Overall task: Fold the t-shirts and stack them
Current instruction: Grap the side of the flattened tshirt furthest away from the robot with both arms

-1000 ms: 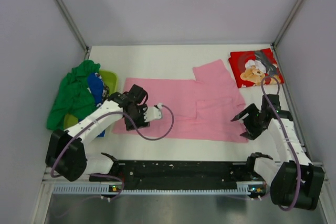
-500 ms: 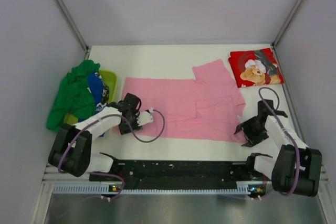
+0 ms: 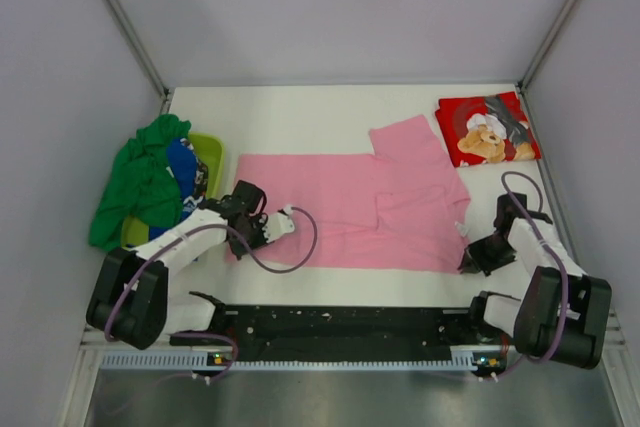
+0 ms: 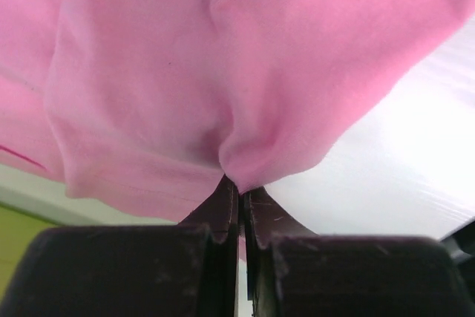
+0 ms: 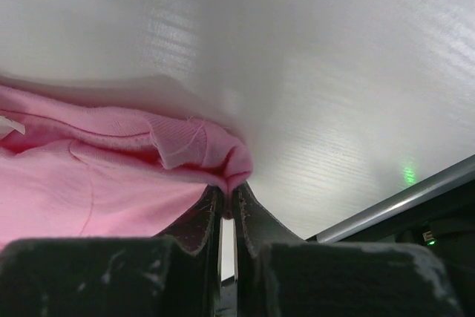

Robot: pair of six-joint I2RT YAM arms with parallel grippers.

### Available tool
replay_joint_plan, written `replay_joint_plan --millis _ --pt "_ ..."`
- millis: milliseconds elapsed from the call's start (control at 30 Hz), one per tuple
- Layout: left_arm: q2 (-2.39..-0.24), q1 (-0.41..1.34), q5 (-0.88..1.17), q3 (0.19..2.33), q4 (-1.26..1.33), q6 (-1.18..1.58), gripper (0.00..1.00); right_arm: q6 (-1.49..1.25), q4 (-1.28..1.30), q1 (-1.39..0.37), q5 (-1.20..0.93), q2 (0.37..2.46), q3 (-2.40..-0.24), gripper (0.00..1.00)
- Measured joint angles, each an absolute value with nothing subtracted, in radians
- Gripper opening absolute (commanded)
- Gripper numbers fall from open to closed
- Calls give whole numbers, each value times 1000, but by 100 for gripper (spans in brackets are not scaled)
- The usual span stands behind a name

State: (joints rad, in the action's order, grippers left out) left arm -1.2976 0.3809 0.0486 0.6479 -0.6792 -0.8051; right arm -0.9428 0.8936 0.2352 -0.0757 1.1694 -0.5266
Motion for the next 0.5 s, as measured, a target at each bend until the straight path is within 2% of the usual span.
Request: replay_joint_plan --millis 367,500 --pt "-1192 465 189 645 -896 -787 0 -952 970 274 19 1050 -554 0" --pt "-1121 474 191 654 -997 -787 12 -963 1061 274 20 966 -610 0"
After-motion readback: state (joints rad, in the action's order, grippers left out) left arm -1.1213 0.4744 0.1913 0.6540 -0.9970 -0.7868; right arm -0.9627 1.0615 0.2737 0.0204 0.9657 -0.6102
